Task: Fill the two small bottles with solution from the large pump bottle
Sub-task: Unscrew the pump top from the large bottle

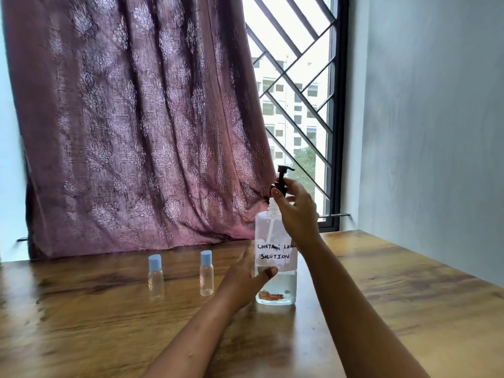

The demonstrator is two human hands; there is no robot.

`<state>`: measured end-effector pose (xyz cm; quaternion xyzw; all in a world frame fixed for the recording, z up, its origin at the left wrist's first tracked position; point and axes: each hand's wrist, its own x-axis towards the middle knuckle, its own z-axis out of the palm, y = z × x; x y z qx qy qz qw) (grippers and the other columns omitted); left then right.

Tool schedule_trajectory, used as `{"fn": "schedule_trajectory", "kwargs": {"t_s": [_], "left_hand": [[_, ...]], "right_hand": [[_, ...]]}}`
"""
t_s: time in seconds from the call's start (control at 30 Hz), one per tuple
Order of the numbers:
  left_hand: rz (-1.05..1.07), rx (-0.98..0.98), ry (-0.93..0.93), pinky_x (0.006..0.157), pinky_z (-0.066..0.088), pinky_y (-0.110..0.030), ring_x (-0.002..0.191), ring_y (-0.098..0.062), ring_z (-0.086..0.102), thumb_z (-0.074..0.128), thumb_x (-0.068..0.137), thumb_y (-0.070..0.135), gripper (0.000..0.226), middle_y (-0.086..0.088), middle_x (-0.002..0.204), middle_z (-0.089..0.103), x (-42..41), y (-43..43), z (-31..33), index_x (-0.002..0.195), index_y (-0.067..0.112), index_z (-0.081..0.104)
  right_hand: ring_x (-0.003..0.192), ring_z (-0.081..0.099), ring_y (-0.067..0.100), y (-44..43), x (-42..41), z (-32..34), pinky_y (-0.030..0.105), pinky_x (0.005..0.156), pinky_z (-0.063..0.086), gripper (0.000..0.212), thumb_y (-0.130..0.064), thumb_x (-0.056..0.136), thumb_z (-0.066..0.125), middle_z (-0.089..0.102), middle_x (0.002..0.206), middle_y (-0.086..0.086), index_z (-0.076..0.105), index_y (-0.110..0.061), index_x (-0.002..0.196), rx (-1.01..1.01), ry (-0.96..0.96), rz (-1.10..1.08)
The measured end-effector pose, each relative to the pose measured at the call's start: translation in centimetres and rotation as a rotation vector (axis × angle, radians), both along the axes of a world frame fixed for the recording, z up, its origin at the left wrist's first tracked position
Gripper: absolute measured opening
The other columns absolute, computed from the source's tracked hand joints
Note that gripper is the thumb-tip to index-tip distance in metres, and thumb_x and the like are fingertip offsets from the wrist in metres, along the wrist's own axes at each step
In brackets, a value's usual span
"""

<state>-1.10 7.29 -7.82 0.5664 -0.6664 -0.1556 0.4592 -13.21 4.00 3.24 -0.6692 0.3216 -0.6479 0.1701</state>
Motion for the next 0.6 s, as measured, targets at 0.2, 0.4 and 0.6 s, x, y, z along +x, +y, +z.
{"fn": "schedule_trajectory", "kwargs": {"t_s": [0.2, 0.4, 0.6], "left_hand": [[0.127, -0.025, -0.194, 0.101, 0.040, -0.041, 0.128, -0.021, 0.039, 0.053, 0.086, 0.053, 0.067, 0.000, 0.140, 0.045, 0.1, -0.3, -0.4, 0.143, 0.027, 0.029], [0.211, -0.016, -0.278, 0.109, 0.029, -0.040, 0.140, -0.025, 0.023, 0.049, 0.083, 0.062, 0.086, -0.004, 0.153, 0.028, -0.2, 0.2, -0.3, 0.149, 0.022, 0.011], [0.222, -0.062, -0.308, 0.114, 0.014, -0.035, 0.144, -0.023, 0.009, 0.048, 0.083, 0.064, 0.096, -0.004, 0.159, 0.008, -0.6, 0.9, -0.2, 0.149, 0.019, -0.004]], "right_hand": [[0.095, 0.063, 0.017, 0.2, -0.4, 3.4, 0.029, 0.081, 0.049, 0.029, -0.013, 0.090, 0.059, 0.068, 0.110, 0.006, 0.059, -0.008, 0.119, -0.037, -0.026, 0.078], [0.096, 0.062, 0.017, 1.9, -1.7, 7.7, 0.032, 0.087, 0.047, 0.028, -0.010, 0.088, 0.059, 0.067, 0.108, 0.003, 0.060, -0.010, 0.116, -0.074, -0.110, 0.124], [0.098, 0.059, 0.015, 4.5, -3.8, 10.0, 0.022, 0.085, 0.045, 0.027, -0.011, 0.088, 0.060, 0.063, 0.107, -0.004, 0.059, -0.013, 0.115, -0.185, -0.133, 0.100]]}}
